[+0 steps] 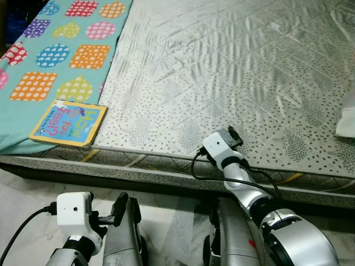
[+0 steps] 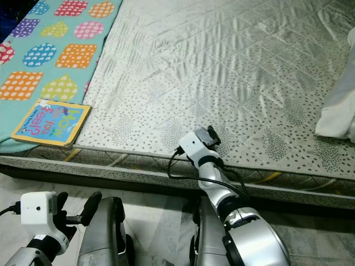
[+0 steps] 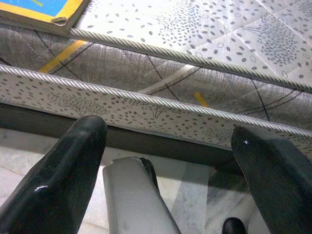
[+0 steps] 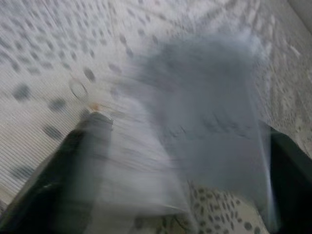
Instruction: Clean up the room
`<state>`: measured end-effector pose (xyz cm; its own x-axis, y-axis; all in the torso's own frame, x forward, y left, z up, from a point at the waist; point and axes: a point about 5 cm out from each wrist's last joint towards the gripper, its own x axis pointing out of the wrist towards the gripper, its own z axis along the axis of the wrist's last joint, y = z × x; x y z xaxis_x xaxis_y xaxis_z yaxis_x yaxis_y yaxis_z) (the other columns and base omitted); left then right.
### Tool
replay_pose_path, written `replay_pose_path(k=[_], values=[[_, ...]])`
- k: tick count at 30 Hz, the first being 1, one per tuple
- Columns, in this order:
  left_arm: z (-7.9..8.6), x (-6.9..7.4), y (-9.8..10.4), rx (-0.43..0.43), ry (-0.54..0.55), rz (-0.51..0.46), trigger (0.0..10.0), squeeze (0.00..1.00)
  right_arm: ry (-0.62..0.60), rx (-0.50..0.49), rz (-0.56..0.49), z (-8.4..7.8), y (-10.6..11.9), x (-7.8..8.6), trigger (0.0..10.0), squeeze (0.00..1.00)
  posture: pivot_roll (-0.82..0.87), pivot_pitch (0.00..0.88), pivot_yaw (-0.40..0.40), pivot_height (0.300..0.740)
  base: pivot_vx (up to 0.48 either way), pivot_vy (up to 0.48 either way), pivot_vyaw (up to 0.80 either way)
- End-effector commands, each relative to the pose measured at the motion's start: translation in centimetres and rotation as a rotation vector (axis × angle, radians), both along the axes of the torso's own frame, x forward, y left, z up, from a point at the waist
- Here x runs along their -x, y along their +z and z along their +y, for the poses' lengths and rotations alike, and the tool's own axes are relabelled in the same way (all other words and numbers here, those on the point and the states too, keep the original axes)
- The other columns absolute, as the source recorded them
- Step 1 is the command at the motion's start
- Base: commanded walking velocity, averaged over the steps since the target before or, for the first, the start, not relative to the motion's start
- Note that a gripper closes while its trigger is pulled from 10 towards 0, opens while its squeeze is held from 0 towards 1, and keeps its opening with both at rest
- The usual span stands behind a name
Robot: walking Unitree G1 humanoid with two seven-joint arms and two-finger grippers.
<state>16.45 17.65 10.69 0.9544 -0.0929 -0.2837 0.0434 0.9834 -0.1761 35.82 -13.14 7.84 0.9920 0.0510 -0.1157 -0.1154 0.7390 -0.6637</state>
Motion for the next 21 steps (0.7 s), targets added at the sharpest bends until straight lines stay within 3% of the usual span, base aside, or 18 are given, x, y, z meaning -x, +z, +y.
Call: replay_pose_path(k=[1, 21], values=[[0.39, 0.23, -0.01, -0.013, 0.013, 0.014, 10.0, 0.00, 0.003, 0.010, 0.056, -0.03, -1.19, 0.63, 0.0, 0.00, 0.20, 0.279, 0.035, 0.551, 0.000, 0.000, 0.00], [0.56, -0.71, -0.09, -0.024, 0.008, 0.000, 10.0, 0.00, -0.012, -0.047, 0.045, -0.15, -1.18, 0.73, 0.0, 0.00, 0.20, 0.253, 0.040, 0.551, 0.000, 0.000, 0.00]])
